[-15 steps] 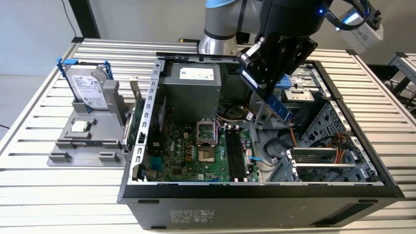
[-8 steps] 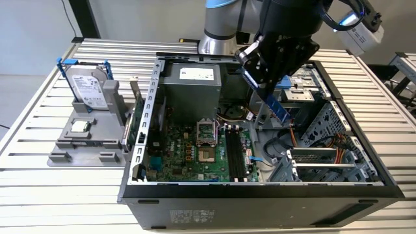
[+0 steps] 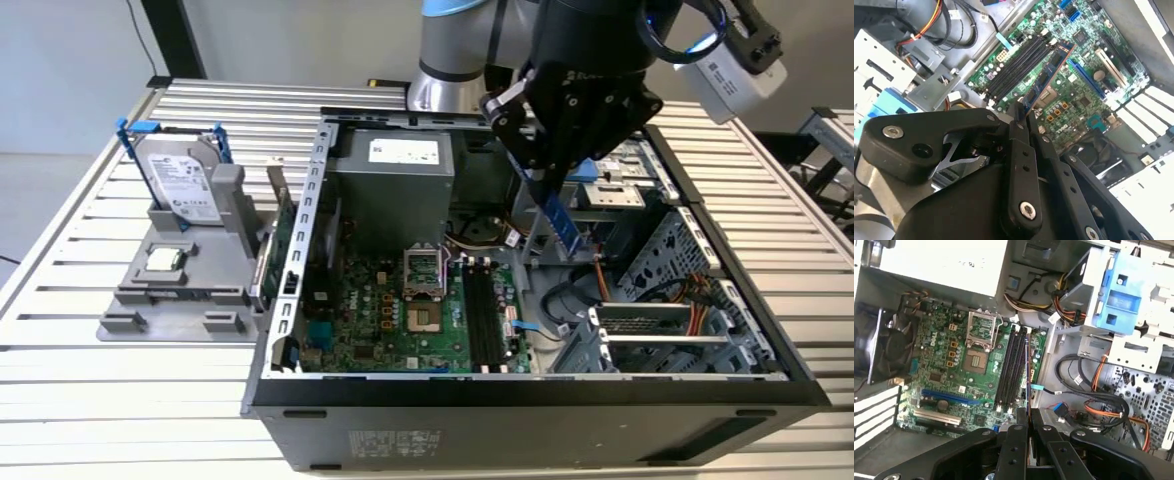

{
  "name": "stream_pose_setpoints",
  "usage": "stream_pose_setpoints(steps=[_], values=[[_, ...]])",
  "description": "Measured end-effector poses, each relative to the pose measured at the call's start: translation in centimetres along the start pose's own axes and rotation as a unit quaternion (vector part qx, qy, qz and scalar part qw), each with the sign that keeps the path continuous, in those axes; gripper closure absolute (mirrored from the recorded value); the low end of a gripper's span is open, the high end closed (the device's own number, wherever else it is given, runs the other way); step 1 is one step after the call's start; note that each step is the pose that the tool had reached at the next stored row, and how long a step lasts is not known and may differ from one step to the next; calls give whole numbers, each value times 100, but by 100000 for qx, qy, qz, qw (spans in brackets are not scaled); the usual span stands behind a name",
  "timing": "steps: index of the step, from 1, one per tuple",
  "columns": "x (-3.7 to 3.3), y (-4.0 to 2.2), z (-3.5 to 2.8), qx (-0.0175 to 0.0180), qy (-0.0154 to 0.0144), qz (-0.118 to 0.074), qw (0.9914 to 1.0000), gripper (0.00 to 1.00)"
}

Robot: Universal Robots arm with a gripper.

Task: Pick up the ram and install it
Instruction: 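Insert the ram into the slot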

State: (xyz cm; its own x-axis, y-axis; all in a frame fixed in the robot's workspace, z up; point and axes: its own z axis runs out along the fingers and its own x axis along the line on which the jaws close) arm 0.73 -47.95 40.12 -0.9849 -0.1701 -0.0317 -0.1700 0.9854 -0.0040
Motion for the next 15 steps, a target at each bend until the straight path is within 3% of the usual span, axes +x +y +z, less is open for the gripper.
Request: stream_pose_setpoints(steps=[4, 9, 15], values=[[0, 0, 0, 112, 13, 3501, 99939, 100], [0, 0, 0, 239, 30, 7427, 99724, 100], [-13, -2, 1, 259, 35, 7953, 99683, 100]])
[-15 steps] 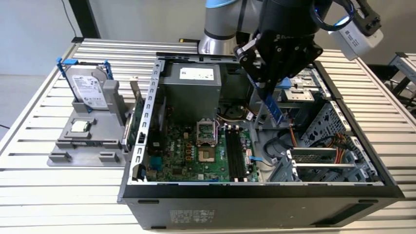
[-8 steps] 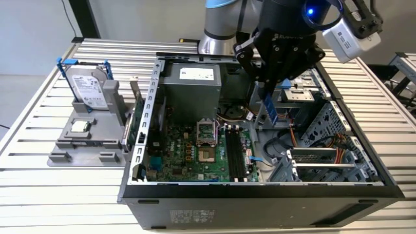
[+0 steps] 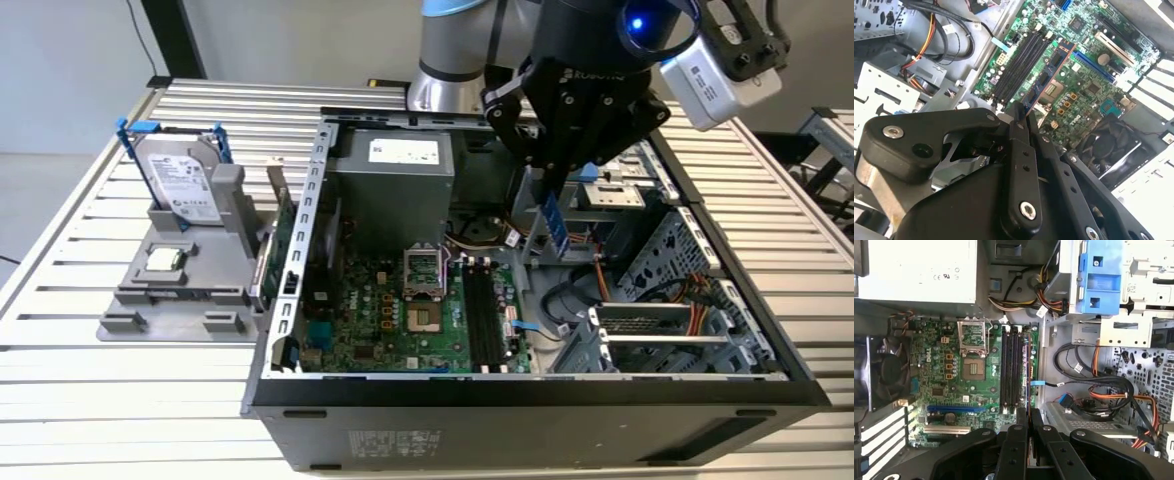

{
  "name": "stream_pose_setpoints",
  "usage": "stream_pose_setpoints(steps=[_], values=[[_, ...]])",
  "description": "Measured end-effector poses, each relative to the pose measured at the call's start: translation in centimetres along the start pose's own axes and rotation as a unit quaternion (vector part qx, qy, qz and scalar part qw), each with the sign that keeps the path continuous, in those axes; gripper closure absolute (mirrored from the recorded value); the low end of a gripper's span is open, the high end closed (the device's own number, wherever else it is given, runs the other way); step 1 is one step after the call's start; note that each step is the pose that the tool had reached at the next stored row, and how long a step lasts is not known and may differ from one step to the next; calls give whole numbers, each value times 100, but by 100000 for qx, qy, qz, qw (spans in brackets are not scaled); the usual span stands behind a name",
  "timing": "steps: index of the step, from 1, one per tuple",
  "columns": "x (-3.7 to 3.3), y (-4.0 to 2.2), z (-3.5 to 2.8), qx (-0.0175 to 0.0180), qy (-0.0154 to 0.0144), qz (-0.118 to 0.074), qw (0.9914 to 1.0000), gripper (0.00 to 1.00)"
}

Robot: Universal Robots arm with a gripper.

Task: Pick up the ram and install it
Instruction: 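Insert the ram into the slot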

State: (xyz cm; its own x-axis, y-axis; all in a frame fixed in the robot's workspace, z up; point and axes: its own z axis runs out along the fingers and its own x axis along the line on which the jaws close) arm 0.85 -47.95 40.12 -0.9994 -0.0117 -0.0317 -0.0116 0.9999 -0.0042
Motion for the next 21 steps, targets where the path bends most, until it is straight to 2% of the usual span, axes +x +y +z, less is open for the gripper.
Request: stream_pose_setpoints(steps=[11, 21], values=[[-4, 0, 67, 61, 14, 1451, 99989, 100], [-3, 0, 86, 55, 12, 1573, 99988, 100]])
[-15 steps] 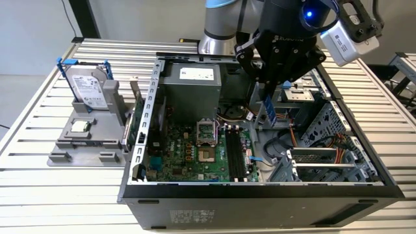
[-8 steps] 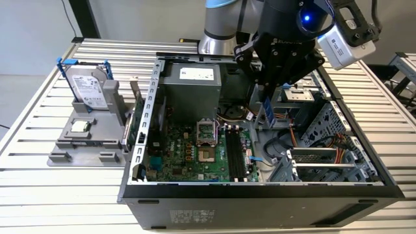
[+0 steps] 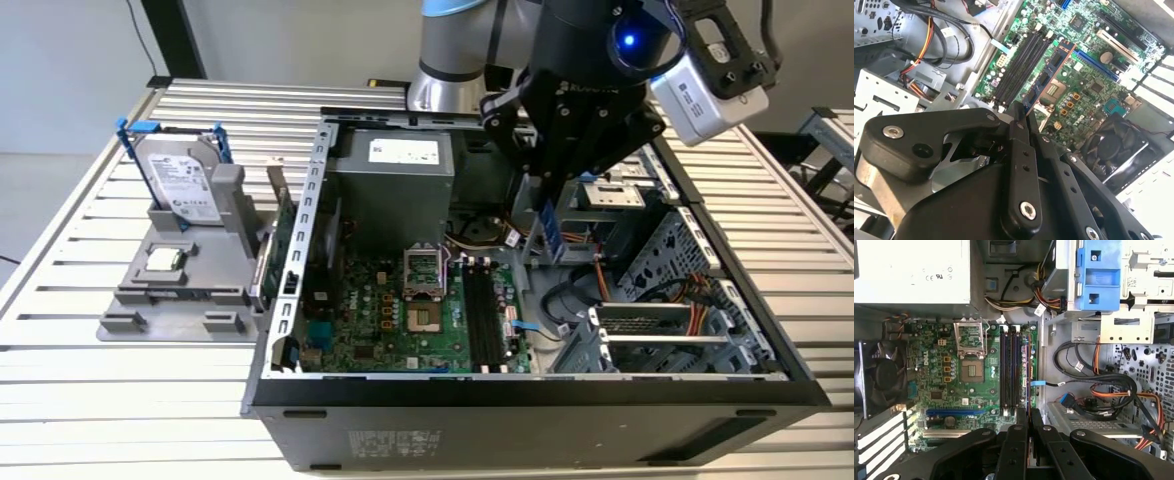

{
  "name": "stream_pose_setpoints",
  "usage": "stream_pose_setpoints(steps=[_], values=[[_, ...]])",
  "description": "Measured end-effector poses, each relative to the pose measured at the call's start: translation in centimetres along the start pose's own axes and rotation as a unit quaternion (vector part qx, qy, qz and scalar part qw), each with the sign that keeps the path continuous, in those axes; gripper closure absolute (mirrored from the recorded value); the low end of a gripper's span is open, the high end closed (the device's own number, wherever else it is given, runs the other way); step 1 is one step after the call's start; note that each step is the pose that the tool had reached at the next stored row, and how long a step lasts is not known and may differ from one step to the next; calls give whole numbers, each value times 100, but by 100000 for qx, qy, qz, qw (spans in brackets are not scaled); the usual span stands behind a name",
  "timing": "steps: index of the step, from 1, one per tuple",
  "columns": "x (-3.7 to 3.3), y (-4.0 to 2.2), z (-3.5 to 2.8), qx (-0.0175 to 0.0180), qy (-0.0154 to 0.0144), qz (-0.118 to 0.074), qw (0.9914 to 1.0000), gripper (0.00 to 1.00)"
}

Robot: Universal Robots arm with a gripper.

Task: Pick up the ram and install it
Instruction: 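Insert the ram into the slot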

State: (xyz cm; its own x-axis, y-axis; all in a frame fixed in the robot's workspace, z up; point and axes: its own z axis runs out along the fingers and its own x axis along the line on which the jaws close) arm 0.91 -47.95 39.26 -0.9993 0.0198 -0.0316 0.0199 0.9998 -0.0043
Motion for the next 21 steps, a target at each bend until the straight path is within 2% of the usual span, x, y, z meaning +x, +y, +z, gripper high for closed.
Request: stream_pose_setpoints(steps=[17, 21], values=[[4, 1, 148, 4, 0, 16, 100000, 100], [6, 1, 200, 30, 7, 738, 99997, 100]])
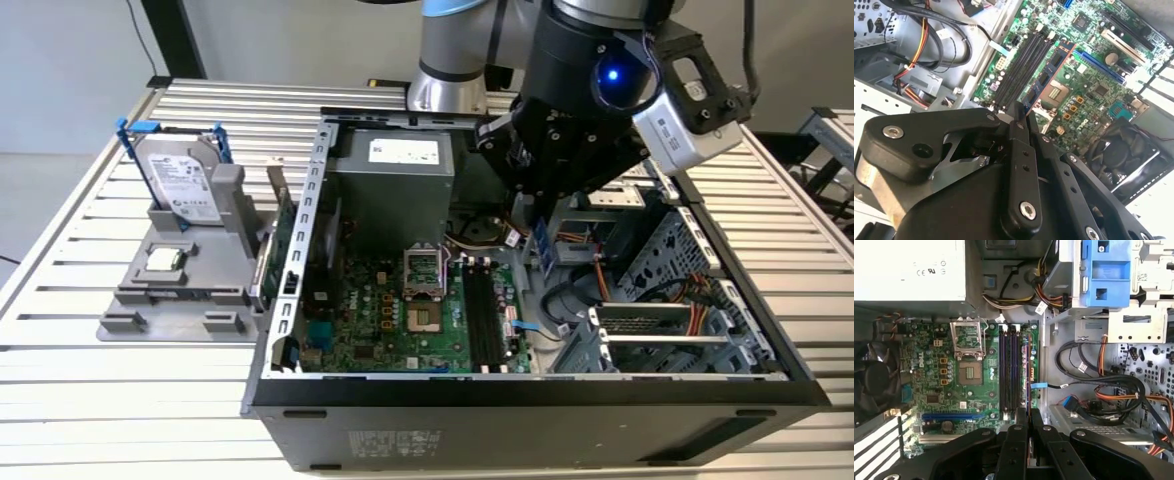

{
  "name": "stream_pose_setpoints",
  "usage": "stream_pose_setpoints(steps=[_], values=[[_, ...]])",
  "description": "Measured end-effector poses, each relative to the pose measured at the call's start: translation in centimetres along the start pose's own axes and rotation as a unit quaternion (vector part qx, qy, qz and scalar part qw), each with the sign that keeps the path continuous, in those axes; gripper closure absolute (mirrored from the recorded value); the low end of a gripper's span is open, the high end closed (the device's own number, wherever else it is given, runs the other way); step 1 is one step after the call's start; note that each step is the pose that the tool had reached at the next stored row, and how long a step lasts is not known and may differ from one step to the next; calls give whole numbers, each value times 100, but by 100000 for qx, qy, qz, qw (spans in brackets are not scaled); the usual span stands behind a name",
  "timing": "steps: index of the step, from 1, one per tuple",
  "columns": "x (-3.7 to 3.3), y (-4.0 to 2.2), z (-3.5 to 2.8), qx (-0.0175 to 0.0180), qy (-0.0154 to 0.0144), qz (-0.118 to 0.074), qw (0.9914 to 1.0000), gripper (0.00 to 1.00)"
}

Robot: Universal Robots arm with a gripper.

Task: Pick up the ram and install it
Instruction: 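Insert the ram into the slot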

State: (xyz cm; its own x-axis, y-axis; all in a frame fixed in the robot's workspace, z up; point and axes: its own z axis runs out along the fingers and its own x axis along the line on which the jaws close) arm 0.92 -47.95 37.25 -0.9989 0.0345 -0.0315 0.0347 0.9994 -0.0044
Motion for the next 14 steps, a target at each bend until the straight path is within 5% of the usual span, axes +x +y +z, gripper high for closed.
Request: stream_pose_setpoints(steps=[14], values=[[1, 1, 53, 29, 0, 733, 99997, 100]])
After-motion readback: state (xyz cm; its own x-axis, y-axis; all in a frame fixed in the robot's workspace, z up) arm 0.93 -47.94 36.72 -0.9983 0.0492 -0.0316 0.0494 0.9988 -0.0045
